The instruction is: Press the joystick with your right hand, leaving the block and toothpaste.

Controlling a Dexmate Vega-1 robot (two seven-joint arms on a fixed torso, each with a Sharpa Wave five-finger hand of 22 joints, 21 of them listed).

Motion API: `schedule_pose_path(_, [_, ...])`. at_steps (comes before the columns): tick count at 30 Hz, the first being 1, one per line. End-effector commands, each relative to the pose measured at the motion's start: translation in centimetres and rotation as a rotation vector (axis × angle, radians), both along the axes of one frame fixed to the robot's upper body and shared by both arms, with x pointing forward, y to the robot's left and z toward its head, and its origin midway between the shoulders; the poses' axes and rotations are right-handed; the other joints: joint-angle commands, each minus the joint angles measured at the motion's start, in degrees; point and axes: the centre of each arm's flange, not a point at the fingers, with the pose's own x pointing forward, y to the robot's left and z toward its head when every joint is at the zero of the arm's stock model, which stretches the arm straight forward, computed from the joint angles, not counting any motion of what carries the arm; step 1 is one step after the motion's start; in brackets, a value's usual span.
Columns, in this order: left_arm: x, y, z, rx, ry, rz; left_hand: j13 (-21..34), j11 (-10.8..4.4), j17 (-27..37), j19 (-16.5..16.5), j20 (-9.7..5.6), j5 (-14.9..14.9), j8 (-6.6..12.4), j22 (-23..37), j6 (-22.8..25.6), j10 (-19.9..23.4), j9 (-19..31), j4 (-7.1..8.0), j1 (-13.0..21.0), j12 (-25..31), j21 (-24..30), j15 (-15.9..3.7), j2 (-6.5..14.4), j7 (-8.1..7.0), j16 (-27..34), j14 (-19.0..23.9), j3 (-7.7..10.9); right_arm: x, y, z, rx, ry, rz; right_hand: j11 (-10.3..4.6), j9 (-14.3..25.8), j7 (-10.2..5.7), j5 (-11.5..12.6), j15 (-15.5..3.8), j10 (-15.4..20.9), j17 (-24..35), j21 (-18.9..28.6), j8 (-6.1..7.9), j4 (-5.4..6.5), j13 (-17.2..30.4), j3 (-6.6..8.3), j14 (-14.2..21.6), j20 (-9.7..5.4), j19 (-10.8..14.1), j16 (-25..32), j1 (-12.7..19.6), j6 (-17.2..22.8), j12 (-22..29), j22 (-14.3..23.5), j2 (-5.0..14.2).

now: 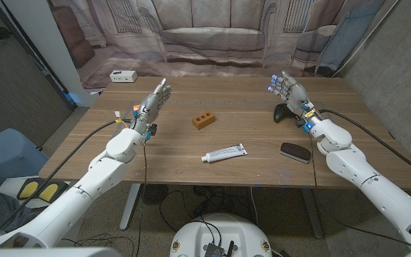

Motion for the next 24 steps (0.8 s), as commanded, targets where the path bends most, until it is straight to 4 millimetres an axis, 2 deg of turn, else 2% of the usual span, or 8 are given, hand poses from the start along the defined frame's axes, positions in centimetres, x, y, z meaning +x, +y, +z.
schedule_pose_path(1, [0.07,0.0,-0.45,-0.006,0.008,-0.016,0.2,0.22,0.2,0.1,-0.01,0.0,-0.07,0.3,-0.1,-0.1,0.3,-0.32,0.1,-0.1,0.0,0.18,0.5,0.24,-0.1,-0.3,0.14,0.61,0.19,-1.21,-0.023,0.05,0.016,0.27,0.0,0.18,0.3,0.07,-0.4,0.2,-0.3,-0.21,-0.13,0.2,-0.23,-0.3,-0.41,-0.1,-0.1,0.2,0.0,-0.1,-0.1,-0.48])
schedule_pose_path(11, [0.17,-0.7,-0.37,0.005,0.017,-0.026,0.2,0.23,0.2,0.1,-0.01,0.0,-0.06,0.3,-0.1,-0.2,0.3,-0.39,0.1,-0.1,0.0,0.23,0.5,0.27,-0.1,-0.3,0.13,0.47,0.48,-0.66,-0.033,0.039,0.022,0.34,0.0,0.16,0.4,0.0,-0.4,0.2,-0.4,-0.27,-0.11,0.2,-0.31,-0.3,-0.38,-0.2,-0.2,0.2,0.0,-0.2,-0.1,-0.56])
schedule_pose_path(24, [0.13,-0.79,-0.42,-0.004,0.022,-0.012,0.2,0.18,0.2,0.1,-0.02,0.0,-0.06,0.3,-0.2,-0.1,0.3,-0.45,0.1,0.0,0.0,0.27,0.6,0.28,-0.1,-0.3,0.11,1.4,0.3,-0.71,-0.033,0.061,0.026,0.19,0.0,0.11,0.4,0.04,-0.1,0.2,-0.6,-0.26,-0.05,0.2,-0.33,-0.2,-0.17,-0.4,-0.3,0.2,0.2,-0.2,-0.1,-0.45])
